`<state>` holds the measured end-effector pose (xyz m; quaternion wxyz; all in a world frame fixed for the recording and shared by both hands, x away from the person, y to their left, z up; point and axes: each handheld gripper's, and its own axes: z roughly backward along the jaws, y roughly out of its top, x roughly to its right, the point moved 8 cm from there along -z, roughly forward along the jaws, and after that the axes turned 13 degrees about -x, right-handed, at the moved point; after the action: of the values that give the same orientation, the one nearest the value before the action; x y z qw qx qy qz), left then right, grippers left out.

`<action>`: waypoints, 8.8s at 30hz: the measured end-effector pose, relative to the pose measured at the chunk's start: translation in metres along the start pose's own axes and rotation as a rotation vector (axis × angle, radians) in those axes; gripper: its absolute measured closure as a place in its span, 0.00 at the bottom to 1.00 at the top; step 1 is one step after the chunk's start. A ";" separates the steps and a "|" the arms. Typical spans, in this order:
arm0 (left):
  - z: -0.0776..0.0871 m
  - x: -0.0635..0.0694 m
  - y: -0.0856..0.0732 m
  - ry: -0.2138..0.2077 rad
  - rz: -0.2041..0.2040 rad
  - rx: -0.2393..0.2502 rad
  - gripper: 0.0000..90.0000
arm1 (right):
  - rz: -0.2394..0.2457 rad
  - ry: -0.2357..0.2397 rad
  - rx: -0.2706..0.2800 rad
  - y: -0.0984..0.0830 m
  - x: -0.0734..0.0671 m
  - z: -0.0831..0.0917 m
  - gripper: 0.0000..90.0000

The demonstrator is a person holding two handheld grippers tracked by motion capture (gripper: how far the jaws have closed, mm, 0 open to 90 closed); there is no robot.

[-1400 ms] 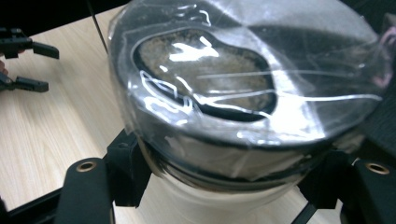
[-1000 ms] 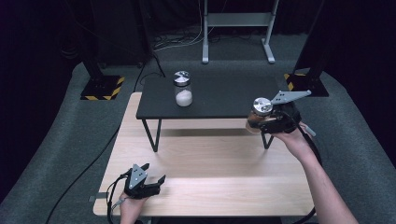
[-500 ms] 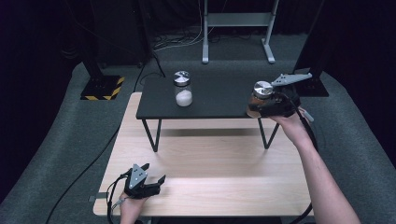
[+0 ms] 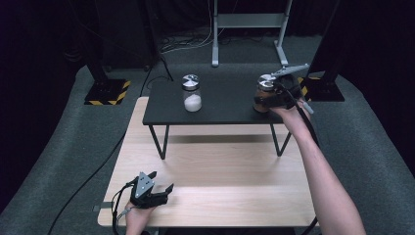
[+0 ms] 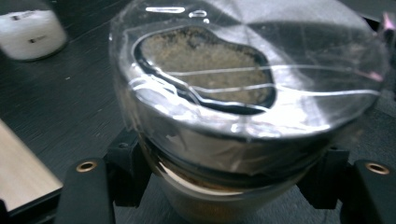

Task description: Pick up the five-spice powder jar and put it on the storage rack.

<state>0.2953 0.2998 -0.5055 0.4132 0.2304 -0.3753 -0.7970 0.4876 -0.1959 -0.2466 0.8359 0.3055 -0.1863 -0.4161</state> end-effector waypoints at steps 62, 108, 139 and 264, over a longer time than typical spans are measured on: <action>-0.001 0.002 0.001 0.009 -0.003 -0.014 0.20 | 0.101 0.028 0.344 -0.226 0.007 0.016 0.05; 0.000 0.000 0.001 -0.010 0.002 -0.015 0.20 | -0.055 0.038 0.211 -0.332 -0.003 -0.041 0.04; 0.000 0.001 0.001 -0.009 -0.004 -0.016 0.20 | -0.047 0.052 0.195 -0.330 -0.001 -0.042 0.08; 0.000 0.000 0.001 -0.011 -0.002 -0.019 0.16 | -0.058 0.074 0.165 -0.327 0.001 -0.043 0.07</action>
<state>0.2958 0.2990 -0.5046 0.4126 0.2223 -0.3698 -0.8022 0.3227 -0.3343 -0.4966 0.8019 0.3939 -0.1801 -0.4116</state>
